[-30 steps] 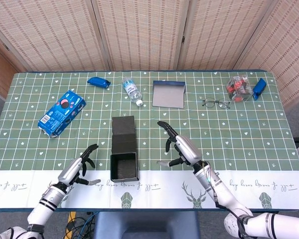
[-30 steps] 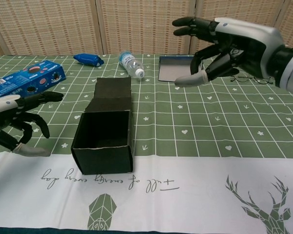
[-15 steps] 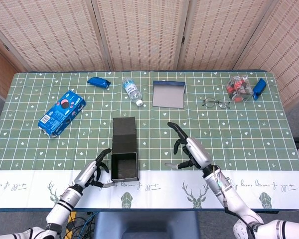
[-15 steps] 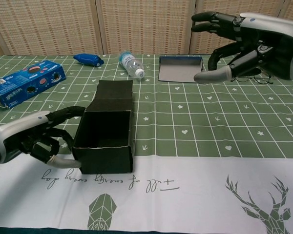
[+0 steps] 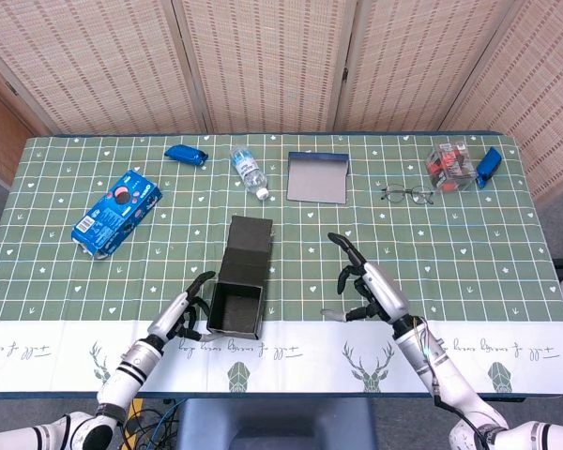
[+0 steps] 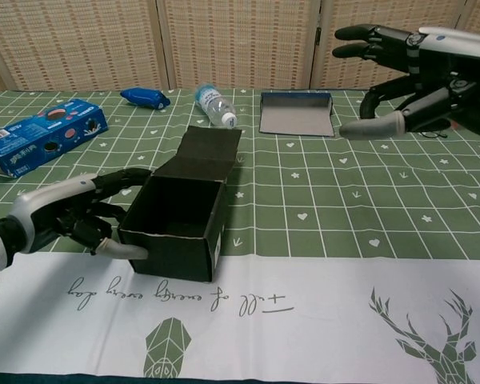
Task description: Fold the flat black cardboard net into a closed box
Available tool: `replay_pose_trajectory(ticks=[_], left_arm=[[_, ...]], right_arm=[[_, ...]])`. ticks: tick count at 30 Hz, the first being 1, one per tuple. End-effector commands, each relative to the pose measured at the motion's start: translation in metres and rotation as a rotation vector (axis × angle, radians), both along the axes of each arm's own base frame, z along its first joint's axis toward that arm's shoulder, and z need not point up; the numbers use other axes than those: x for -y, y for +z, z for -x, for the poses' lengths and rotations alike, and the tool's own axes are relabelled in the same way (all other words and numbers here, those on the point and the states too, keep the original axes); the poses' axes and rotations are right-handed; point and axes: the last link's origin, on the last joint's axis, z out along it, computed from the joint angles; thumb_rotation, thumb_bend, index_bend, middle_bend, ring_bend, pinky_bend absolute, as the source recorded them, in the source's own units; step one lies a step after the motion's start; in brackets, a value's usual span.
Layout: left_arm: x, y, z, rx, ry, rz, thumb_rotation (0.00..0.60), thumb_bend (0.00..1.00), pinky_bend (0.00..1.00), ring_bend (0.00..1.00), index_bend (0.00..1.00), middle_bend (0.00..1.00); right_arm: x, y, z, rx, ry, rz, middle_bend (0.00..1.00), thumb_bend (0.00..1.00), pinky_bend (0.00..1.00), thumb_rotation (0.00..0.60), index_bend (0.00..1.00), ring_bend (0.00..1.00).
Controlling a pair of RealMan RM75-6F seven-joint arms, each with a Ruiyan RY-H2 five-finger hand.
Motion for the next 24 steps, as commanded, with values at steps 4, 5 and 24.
replay_pose_trajectory(ticks=[4,5,24], left_arm=[[0.000,-0.006,0.002,0.015,0.001,0.017,0.600,0.13,0.73,0.49,0.00,0.00],[0.000,-0.007,0.002,0.018,0.001,0.016,0.600,0.13,0.73,0.49,0.00,0.00],[-0.004,-0.012,0.001,0.117,-0.004,-0.035,0.600,0.13,0.74,0.55,0.35,0.32]], right_arm=[[0.000,-0.002,0.002,-0.003,0.000,-0.009,0.00,0.08,1.00,0.600,0.00,0.59],[0.000,-0.001,0.002,-0.001,-0.002,-0.008,0.00,0.08,1.00,0.600,0.00,0.59],[0.011,-0.029,0.024,-0.064,-0.121,-0.061,0.03,0.23,1.00,0.600,0.00,0.59]])
